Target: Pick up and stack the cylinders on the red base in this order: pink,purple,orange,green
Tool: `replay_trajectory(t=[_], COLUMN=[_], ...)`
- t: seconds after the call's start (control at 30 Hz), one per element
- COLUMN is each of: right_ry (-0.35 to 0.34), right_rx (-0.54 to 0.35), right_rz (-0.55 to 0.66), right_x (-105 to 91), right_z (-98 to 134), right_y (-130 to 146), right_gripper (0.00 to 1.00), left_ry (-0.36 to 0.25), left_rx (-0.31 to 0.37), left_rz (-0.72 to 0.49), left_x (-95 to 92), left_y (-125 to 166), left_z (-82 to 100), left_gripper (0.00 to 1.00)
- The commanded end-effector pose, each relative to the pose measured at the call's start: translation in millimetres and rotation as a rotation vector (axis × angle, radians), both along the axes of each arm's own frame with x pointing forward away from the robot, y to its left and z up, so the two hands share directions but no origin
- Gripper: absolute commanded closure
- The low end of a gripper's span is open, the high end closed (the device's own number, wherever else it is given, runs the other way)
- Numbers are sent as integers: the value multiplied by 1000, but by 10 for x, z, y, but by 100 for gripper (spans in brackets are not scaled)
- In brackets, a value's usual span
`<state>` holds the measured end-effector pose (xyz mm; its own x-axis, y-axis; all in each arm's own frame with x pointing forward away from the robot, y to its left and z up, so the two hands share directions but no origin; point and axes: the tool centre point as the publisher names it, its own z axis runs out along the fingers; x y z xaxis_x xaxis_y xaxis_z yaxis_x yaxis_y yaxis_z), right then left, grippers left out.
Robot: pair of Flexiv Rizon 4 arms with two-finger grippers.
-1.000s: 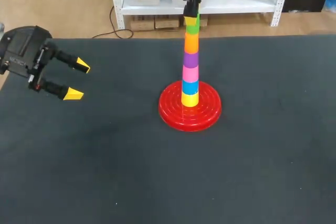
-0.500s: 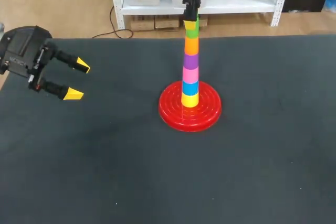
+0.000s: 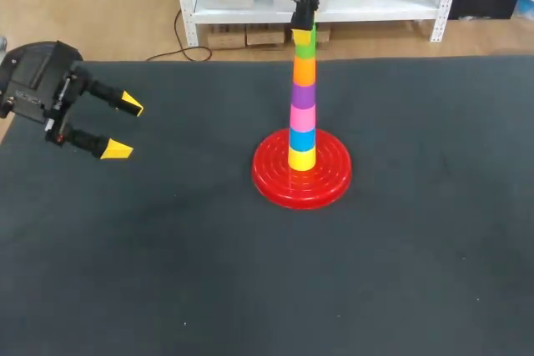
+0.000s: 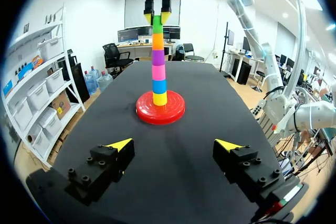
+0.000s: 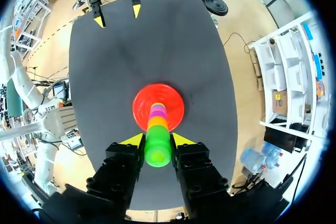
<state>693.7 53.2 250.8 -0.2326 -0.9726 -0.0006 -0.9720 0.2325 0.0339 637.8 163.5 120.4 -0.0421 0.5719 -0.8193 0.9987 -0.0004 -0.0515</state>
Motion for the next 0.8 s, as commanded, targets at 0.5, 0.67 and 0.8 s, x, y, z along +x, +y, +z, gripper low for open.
replay_trajectory(t=[0.5, 0.67, 0.8], right_ry=[-332, -378, -420], right_rx=[230, 346, 418], right_rz=[-126, -200, -257], right_x=[-287, -401, -482], right_z=[143, 72, 39], right_y=[-261, -486, -627], right_gripper=[0, 0, 0], left_ry=[-2, -2, -2], left_rx=[-2, -2, -2], left_rz=[-1, -1, -1], left_x=[-1, -1, -1], left_y=[6, 6, 6], left_z=[-6, -6, -6], left_gripper=[0, 0, 0])
